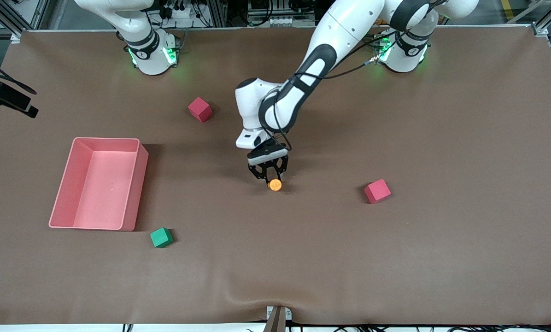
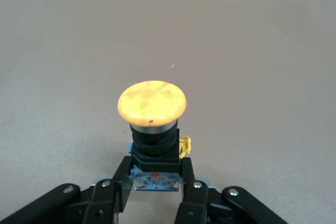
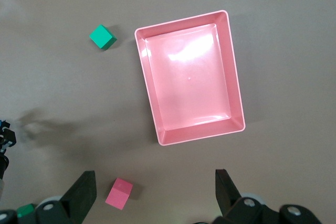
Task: Place and upright button with both arms
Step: 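Carry the button with the left gripper toward the table center, then lower the button upright and open the left gripper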
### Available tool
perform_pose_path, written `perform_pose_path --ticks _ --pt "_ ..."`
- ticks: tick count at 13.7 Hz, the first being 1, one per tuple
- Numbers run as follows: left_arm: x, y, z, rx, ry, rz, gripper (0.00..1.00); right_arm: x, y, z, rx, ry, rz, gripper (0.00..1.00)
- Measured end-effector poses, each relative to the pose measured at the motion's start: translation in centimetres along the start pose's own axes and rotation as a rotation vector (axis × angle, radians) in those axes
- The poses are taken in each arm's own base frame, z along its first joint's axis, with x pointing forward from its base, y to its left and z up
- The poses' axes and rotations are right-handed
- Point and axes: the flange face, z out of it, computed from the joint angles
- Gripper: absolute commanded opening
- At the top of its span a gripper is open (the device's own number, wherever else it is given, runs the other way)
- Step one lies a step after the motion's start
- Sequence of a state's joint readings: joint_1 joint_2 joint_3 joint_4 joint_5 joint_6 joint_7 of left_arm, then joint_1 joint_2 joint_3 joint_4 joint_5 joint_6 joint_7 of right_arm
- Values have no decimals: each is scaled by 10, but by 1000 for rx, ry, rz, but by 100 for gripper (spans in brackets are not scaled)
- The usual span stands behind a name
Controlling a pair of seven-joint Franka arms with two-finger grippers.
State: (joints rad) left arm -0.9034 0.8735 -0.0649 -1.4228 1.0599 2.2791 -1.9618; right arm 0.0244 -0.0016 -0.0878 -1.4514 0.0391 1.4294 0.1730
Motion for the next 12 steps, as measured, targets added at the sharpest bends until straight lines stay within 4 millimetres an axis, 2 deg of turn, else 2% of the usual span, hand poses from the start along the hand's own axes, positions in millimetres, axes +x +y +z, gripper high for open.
perform_pose_path --ticks 2,6,11,12 --pt "-9 1 1 -29 64 9 0 1 3 -1 1 6 5 100" --pt "-38 -7 29 -48 139 43 0 2 6 -1 2 8 11 100" --pt "-52 -14 45 -35 159 84 2 2 5 1 1 6 10 100" --pt "-54 -14 46 -34 167 91 28 2 4 2 1 4 8 100"
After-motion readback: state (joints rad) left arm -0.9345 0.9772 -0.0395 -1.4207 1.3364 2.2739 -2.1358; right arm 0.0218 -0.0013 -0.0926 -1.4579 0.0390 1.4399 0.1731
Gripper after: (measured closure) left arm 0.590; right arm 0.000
